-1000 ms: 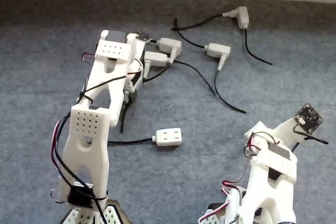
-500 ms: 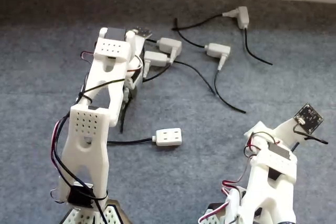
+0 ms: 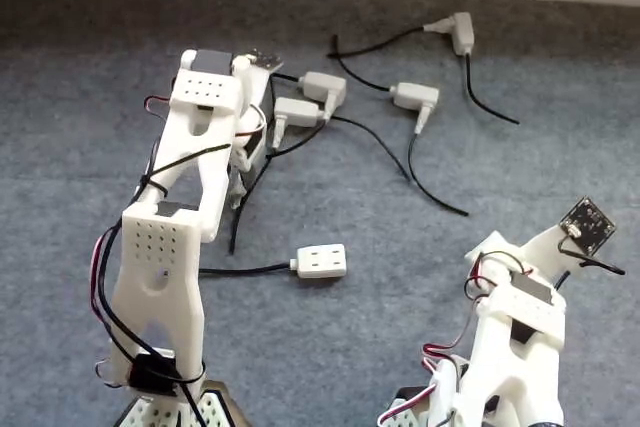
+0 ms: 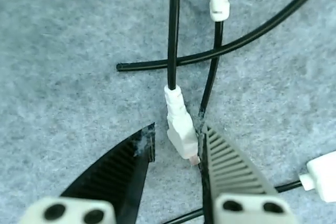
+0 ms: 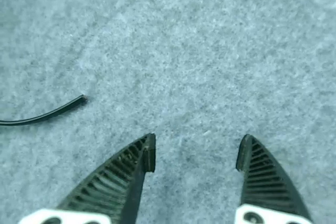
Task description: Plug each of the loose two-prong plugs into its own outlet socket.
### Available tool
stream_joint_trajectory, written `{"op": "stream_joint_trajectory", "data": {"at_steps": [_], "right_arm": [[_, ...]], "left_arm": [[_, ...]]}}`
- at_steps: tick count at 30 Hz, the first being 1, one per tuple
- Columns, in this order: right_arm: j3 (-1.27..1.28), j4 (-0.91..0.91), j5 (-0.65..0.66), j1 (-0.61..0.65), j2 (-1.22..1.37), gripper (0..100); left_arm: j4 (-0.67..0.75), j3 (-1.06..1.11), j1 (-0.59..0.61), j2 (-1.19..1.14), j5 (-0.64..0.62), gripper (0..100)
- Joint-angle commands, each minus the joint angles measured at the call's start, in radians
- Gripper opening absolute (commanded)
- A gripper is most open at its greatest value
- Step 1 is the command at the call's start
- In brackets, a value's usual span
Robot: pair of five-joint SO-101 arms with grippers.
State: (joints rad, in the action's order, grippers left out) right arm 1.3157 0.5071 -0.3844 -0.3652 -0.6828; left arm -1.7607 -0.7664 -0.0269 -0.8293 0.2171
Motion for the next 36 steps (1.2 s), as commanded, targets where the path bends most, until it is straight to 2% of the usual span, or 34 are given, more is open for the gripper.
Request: {"op": "stream_joint_trajectory", "data": {"at_steps": [1, 19, 25, 30, 36], "right_arm": [[-0.036, -0.018, -0.003, 0.010, -0.012, 24.8], [-0.036, -0.018, -0.003, 0.010, -0.012, 24.8], [-0.036, -0.018, -0.003, 0.010, -0.012, 24.8], [-0.036, -0.018, -0.003, 0.010, -0.012, 24.8], [-0.036, -0.018, -0.003, 0.010, -0.012, 24.8]], "left_arm": [[0.017, -0.001, 0.005, 0.016, 0.005, 14], [0.051, 0.007, 0.022, 0.010, 0.003, 14], [0.057, 0.010, 0.019, -0.061, 0.003, 14], [0.072, 0.010, 0.018, -0.056, 0.005, 7], [0.103, 0.010, 0.016, -0.061, 0.006, 6]]}}
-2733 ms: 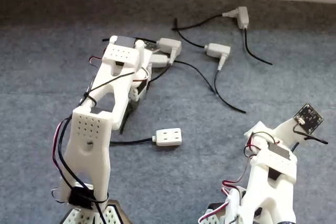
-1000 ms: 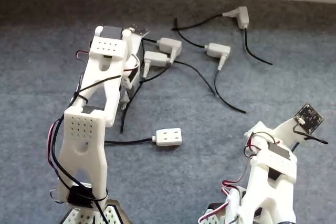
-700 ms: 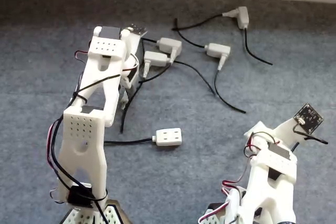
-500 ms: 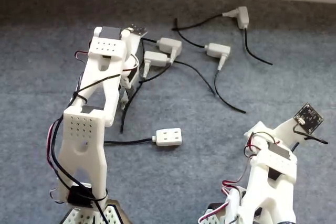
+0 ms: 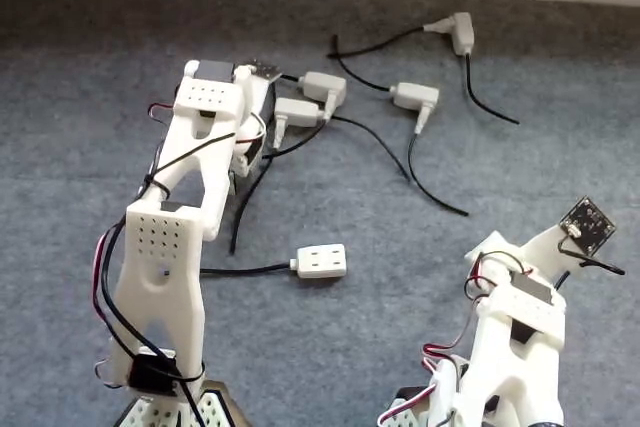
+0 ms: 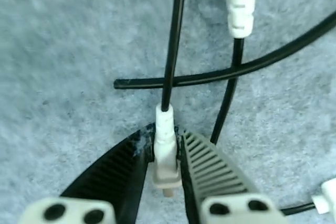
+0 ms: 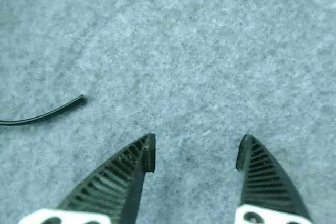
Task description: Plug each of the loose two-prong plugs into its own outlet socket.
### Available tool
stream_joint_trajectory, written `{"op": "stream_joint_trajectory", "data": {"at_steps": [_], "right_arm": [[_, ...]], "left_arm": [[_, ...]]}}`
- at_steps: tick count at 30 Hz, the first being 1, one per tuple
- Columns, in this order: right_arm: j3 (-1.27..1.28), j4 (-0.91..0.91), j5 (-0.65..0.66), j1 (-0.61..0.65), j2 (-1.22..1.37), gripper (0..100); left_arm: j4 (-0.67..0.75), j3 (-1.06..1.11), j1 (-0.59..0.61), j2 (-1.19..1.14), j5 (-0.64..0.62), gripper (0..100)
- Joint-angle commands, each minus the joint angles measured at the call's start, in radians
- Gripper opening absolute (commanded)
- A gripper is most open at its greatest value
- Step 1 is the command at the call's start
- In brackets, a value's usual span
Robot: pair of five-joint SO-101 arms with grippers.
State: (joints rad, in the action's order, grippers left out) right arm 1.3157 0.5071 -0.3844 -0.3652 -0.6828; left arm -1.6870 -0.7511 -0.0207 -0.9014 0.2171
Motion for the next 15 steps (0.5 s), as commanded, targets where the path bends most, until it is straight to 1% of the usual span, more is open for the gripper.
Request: {"op": "stream_joint_trajectory", "data": {"at_steps": [1, 3, 5, 7, 9, 11, 15], "right_arm": [[-0.036, -0.018, -0.003, 0.010, -0.012, 24.8], [-0.036, -0.018, -0.003, 0.010, -0.012, 24.8], [-0.036, -0.018, -0.003, 0.010, -0.012, 24.8], [-0.036, -0.018, -0.003, 0.010, -0.012, 24.8], [-0.036, -0.018, -0.003, 0.010, -0.012, 24.8], [-0.036, -0.018, -0.003, 0.010, -0.012, 24.8], [-0.036, -0.018, -0.003, 0.010, -0.012, 24.8]], "left_arm": [[0.032, -0.005, 0.010, 0.016, 0.006, 6], [0.029, -0.012, 0.007, 0.021, 0.005, 6], [0.025, -0.064, -0.005, 0.030, 0.005, 6], [-0.015, -0.120, -0.013, 0.045, 0.005, 5], [-0.055, -0.194, -0.042, 0.071, 0.005, 1], [-0.074, -0.246, -0.073, 0.105, 0.003, 1], [-0.074, -0.248, -0.128, 0.213, 0.003, 1]]}}
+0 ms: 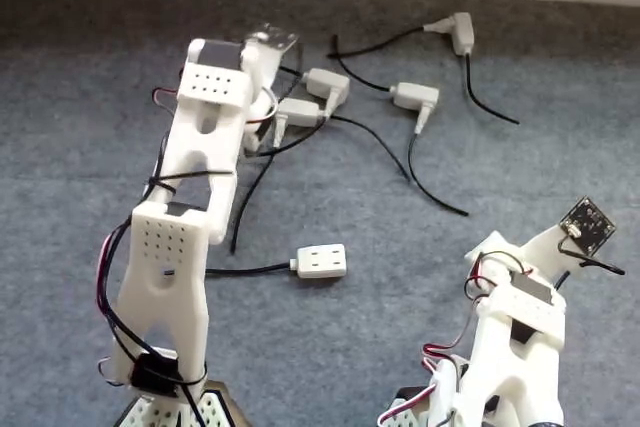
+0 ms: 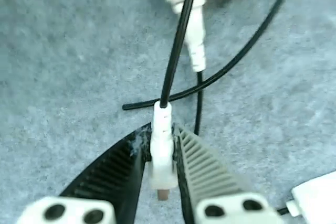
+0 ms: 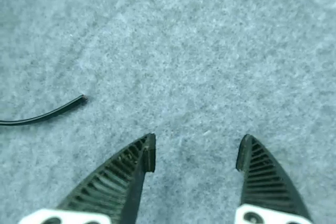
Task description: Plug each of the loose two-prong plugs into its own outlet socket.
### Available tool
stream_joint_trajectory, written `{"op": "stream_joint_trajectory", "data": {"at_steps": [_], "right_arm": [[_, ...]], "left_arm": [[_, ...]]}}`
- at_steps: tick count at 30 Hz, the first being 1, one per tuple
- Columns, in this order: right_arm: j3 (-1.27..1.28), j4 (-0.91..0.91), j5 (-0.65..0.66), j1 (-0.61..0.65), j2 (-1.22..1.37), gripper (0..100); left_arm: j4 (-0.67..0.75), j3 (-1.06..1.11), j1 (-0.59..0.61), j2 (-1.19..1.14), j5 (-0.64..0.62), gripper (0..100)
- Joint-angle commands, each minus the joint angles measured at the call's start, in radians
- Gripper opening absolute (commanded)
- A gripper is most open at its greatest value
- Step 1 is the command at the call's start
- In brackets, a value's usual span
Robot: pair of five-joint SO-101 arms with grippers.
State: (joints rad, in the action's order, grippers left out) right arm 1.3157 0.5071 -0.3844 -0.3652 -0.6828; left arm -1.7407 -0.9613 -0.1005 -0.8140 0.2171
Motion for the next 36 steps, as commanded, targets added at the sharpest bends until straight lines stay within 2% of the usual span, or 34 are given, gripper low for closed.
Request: {"op": "stream_joint_trajectory", "data": {"at_steps": [1, 4, 8, 22, 28, 36], "right_arm": [[-0.036, -0.018, -0.003, 0.010, -0.012, 24.8], [-0.036, -0.018, -0.003, 0.010, -0.012, 24.8], [-0.036, -0.018, -0.003, 0.010, -0.012, 24.8], [-0.036, -0.018, -0.003, 0.010, -0.012, 24.8], [-0.036, -0.018, -0.003, 0.010, -0.012, 24.8], [-0.036, -0.018, -0.003, 0.010, -0.012, 24.8]], "left_arm": [[-0.020, -0.028, -0.062, 0.153, 0.003, 1], [-0.020, 0.013, -0.096, 0.243, -0.006, 1], [-0.020, 0.090, -0.128, 0.381, -0.112, 1], [0.008, 0.455, -0.262, 0.842, -0.285, 1], [0.229, 0.728, -0.260, 1.010, -0.365, 1], [0.605, 1.204, -0.262, 1.233, -0.368, 1]]}}
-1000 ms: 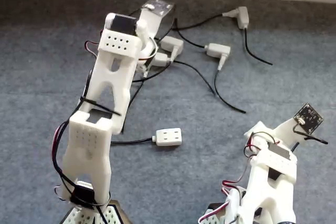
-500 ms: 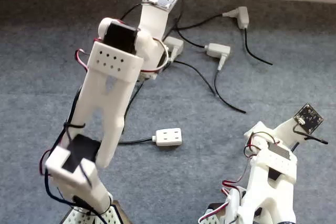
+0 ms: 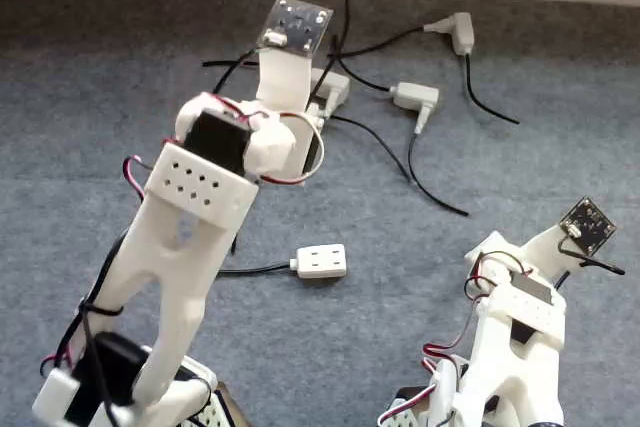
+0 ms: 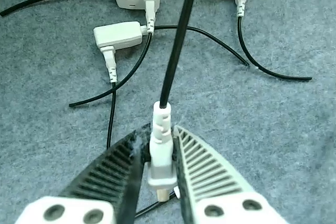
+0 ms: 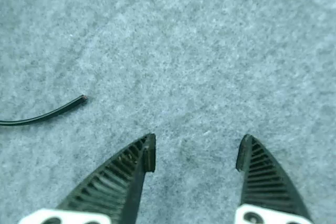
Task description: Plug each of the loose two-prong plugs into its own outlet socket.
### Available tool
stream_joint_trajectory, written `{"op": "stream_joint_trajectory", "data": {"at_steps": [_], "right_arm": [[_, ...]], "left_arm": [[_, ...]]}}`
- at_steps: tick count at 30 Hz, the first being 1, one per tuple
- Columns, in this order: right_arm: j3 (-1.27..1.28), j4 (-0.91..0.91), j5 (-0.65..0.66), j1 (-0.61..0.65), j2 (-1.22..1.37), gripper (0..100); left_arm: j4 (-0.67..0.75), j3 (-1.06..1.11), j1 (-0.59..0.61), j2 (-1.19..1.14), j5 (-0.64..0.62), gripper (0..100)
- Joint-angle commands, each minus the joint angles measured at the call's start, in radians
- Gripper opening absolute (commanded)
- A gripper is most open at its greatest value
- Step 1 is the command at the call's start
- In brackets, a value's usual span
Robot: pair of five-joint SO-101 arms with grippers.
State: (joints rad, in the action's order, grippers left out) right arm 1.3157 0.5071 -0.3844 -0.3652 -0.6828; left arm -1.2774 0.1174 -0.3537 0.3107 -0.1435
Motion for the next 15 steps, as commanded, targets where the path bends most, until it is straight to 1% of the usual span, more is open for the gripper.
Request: {"op": "stream_joint_trajectory", "data": {"at_steps": [1, 3, 8, 11, 15], "right_arm": [[-0.036, -0.018, -0.003, 0.010, -0.012, 24.8], [-0.036, -0.018, -0.003, 0.010, -0.012, 24.8], [-0.036, -0.018, -0.003, 0.012, -0.012, 24.8], [-0.036, -0.018, -0.003, 0.031, -0.012, 24.8], [-0.036, -0.018, -0.003, 0.053, -0.013, 24.8]], "left_arm": [[0.193, 0.179, -0.010, 0.143, -0.008, 1], [0.276, 0.269, -0.008, 0.205, -0.055, 1], [0.456, 0.461, -0.007, 0.344, -0.239, 1], [0.577, 0.556, -0.002, 0.423, -0.391, 1], [0.727, 0.671, 0.051, 0.506, -0.597, 1]]}}
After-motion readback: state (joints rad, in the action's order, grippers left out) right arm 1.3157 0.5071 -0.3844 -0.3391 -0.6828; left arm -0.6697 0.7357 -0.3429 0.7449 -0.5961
